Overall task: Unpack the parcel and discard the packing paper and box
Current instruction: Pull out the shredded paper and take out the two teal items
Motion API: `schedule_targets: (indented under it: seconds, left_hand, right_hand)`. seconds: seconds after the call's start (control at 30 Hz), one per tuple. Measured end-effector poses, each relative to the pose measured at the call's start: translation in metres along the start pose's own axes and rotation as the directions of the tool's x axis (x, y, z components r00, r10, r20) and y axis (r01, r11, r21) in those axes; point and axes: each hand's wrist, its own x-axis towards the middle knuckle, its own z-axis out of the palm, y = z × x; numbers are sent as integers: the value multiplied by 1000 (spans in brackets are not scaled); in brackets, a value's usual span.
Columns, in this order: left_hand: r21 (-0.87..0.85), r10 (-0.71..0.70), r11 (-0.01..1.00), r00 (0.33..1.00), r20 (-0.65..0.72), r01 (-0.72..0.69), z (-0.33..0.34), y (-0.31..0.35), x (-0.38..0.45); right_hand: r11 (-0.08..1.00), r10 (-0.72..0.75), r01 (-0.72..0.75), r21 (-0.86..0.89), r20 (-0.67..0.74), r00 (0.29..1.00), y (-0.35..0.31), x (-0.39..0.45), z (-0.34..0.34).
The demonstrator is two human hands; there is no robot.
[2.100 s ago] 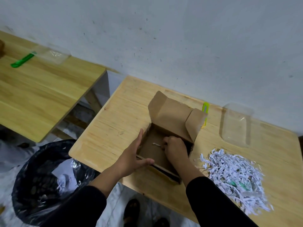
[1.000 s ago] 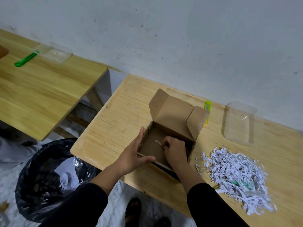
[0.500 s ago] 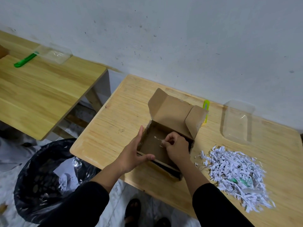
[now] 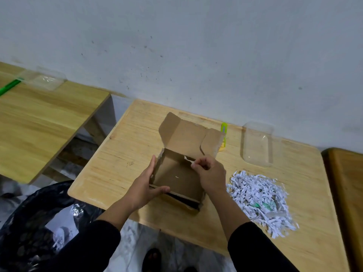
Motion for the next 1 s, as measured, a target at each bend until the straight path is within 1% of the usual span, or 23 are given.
schedule_targets:
  seconds: [0.07, 0.13, 0.17, 0.23, 0.3, 0.4, 0.47, 0.53, 0.6, 0.67, 0.7, 0.77, 0.87, 1.0]
  left_hand:
    - [-6, -3, 1000, 1000, -5, 3, 0, 3, -2]
    - [-1, 3, 1000, 1000, -4, -3, -1, 6, -4]
    - [7, 10, 1000, 1000, 1, -10, -2, 7, -4]
    - [46, 11, 999, 1000, 0, -11, -2, 9, -4]
    - [102, 0, 995, 1000, -13, 2, -2, 12, -4]
    - [160, -25, 987, 1000, -1, 24, -2, 15, -5]
    - [204, -35, 978, 999, 17, 30, -4, 17, -6]
    - [256, -42, 966, 998, 38, 31, -8, 17, -5]
    - [313, -62, 949, 996, 67, 38, -11, 19, -2]
    - [361, -78, 932, 993, 92, 39, -13, 23, -1]
    - [398, -79, 917, 992, 98, 34, -15, 26, 0]
    - [516, -69, 857, 995, 74, 21, -18, 33, 3]
    - [666, 17, 745, 999, 31, -33, -22, 50, 6]
    - [770, 144, 621, 987, 71, -146, -20, 81, 10]
  right_hand:
    - [999, -12, 15, 33, -78, 997, 5, -2, -17]
    - [995, 35, -22, 97, -135, 990, 11, -8, -35]
    - [994, 54, -37, 99, -170, 984, 14, -11, -44]
    - [998, 58, -53, 27, -241, 969, 21, -14, -63]
    - [993, 49, -77, -88, -277, 960, 30, -16, -78]
    - [967, 110, -157, -202, -226, 968, 41, -21, -91]
    - [929, 105, -163, -332, -185, 977, 44, -25, -97]
    - [834, 76, -120, -538, -103, 992, 44, -27, -102]
    - [744, 92, -55, -666, 21, 996, 39, -28, -107]
    - [689, 164, -21, -724, 128, 978, 30, -29, -110]
    - [668, 182, 3, -744, 167, 969, 26, -28, -110]
    - [642, 185, 48, -765, 216, 959, 15, -28, -109]
    - [613, 221, 46, -788, 227, 948, -2, -27, -107]
    - [600, 212, 26, -800, 191, 959, -18, -26, -103]
